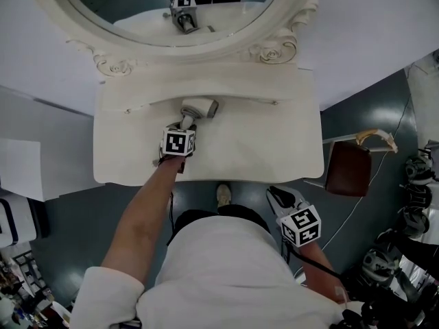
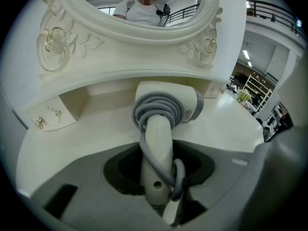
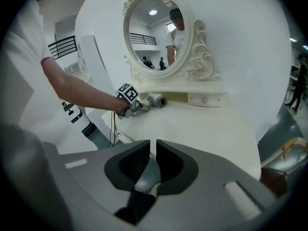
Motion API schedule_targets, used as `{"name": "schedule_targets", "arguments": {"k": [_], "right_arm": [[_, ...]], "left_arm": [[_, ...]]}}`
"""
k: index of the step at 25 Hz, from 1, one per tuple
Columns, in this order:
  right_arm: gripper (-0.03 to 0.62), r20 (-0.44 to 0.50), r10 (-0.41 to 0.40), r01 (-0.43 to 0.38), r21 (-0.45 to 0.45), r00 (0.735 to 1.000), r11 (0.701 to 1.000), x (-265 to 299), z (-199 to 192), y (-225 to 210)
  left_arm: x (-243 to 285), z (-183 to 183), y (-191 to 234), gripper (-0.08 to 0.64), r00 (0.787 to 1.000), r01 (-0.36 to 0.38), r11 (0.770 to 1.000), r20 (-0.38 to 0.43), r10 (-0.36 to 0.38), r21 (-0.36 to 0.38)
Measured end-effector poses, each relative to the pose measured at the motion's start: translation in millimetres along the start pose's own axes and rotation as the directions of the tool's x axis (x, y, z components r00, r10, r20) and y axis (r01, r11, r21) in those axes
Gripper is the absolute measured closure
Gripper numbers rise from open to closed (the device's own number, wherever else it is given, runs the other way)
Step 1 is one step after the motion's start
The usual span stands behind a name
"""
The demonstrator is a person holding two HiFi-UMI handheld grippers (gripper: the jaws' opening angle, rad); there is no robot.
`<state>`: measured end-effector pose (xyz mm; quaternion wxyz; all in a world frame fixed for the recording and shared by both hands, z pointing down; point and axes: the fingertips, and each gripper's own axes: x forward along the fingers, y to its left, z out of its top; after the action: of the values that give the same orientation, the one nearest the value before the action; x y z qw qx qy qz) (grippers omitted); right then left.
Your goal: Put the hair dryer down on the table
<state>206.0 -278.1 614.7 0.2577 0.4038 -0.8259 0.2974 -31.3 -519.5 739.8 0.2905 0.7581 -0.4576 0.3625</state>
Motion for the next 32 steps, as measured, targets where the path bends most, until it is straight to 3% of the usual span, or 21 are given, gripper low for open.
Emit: {"name": "schedule_targets", "arguments": {"k": [7,13,22,32], "right_arm": [[0.548,-0.005,0.021,-0.021,0.001,1.0,1.0,8,2,-1],[0.548,-0.004,0.029,-0.028,0.008,1.0,1.0,12,5,-5],[0.548,0.001,0.039,-0.039,0.013,0.999,0.999,16,1,-3],[0.548,0.002,0.092,-0.092,-0.035,0.996,0.995,34,10,17]], "left_arm": [[1,-1,1,0.383,0.999,-0.038,0.999,-0.01,0.038,0.027],[0,0,9,0.291,0.997,-0.079,0.994,-0.02,0.08,0.078],[-13,-2,3,0.259,1.0,-0.028,0.997,-0.007,0.028,0.068],[-63,3,-3,0.258,0.995,0.05,0.999,0.084,-0.051,0.009]]}}
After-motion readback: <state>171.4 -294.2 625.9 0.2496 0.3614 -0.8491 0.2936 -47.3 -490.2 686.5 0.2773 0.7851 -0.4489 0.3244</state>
